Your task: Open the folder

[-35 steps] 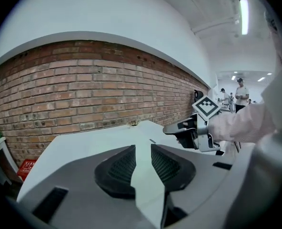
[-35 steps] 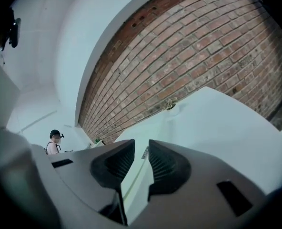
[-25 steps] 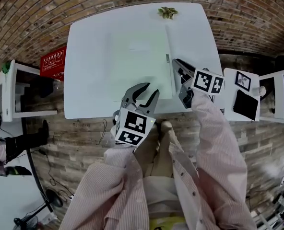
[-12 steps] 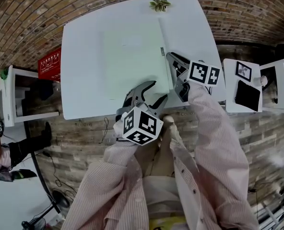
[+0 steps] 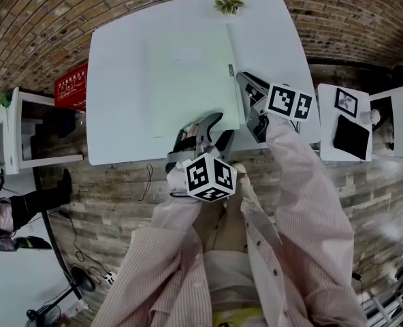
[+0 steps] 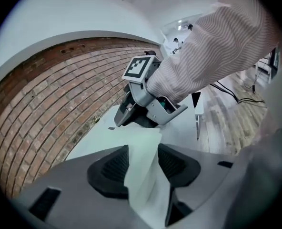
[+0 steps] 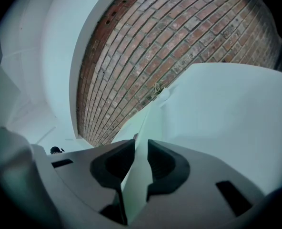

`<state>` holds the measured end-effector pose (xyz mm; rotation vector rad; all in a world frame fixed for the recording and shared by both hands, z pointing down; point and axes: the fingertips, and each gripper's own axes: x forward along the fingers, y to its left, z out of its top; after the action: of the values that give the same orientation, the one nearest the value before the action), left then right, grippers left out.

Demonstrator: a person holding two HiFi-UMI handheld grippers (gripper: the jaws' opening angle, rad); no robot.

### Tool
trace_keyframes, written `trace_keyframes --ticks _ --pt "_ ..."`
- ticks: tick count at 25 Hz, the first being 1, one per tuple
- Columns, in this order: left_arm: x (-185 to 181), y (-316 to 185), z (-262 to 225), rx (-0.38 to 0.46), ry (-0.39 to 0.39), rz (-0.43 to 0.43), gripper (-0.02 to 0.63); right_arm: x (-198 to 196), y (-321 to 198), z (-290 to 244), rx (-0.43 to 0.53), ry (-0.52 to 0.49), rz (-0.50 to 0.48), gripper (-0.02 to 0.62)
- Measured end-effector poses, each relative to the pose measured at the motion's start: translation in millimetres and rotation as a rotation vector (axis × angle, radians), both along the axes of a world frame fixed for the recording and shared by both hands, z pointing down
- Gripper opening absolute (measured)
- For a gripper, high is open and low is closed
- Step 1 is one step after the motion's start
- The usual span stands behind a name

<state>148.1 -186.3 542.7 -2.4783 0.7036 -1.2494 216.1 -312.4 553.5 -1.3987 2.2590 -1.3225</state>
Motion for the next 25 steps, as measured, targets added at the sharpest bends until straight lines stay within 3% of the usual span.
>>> trace_keyframes --ticks 15,25 --pt "1.7 7.6 -15.7 0.01 0.022 -0.006 0.064 -2.2 -0.6 0.8 -0.014 -0.017 -0.056 0.071" --pt "0.6 5.8 -32.4 0.031 0.071 -0.086 0.021 -2.4 -0.9 1.5 -0.032 0.006 -0.1 0.064"
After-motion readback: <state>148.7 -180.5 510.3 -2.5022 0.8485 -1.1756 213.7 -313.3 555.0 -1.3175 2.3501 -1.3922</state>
